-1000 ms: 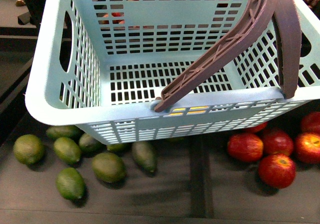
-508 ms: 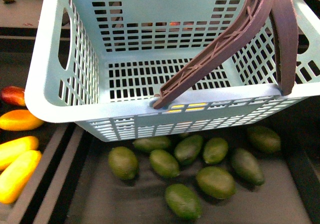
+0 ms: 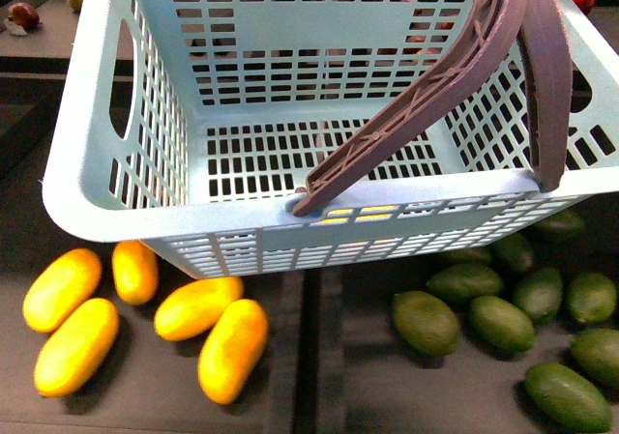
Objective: Pick lemon and mango into basket
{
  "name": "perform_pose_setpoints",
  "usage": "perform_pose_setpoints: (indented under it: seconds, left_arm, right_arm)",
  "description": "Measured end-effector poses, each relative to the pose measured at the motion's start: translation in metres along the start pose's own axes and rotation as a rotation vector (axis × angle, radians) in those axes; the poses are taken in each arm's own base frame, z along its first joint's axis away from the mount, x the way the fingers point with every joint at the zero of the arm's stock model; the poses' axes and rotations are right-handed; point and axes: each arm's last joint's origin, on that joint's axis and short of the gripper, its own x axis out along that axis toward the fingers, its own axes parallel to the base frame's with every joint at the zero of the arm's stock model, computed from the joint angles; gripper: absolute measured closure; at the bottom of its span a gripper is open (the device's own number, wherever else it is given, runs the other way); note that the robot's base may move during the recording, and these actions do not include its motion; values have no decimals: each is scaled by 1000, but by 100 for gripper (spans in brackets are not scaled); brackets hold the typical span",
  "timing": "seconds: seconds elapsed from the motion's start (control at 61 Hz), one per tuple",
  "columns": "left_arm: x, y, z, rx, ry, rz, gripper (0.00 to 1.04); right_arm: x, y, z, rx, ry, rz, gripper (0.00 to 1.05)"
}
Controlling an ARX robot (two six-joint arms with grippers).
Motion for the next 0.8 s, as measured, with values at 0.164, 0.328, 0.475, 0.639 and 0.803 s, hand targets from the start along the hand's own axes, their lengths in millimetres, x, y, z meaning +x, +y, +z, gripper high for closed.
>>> perform_pose_setpoints:
  seconds: [0.164,0.328,0.475,0.639,0.803]
  left_arm:
    - [0,0,0,0,0,0,100]
    - [0,0,0,0,0,0,100]
    - [0,0,0,1,-1,1,100]
    - [0,0,0,0,-1,1,100]
    - [0,0,0,1,-1,1,100]
  right_arm:
    - [0,0,0,0,1,0,9]
    - [0,0,0,0,1,0,9]
    - [0,0,-1,0,3,0,9]
    - [0,0,0,0,1,0,9]
    - [0,0,0,0,-2,-1,9]
